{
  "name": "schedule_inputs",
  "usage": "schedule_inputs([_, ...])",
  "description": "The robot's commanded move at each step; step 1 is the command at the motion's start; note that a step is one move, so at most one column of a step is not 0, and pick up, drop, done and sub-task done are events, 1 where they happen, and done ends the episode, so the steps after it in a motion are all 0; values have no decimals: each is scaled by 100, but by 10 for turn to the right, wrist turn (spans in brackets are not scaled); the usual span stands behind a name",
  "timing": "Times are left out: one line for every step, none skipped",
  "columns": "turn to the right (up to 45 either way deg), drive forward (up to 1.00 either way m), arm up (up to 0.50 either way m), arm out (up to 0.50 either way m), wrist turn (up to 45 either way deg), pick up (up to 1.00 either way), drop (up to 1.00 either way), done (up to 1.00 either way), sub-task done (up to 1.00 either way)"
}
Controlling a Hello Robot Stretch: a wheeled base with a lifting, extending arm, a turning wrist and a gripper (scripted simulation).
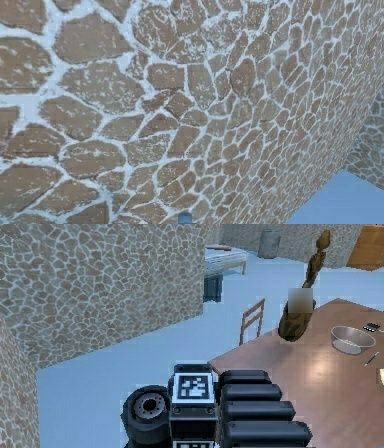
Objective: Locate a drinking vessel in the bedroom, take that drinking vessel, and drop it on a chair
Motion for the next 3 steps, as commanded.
schedule_inputs([450,0,0,0,0,0,0,0,0])
schedule_inputs([450,0,0,0,0,0,0,0,0])
schedule_inputs([450,0,0,0,0,0,0,0,0])
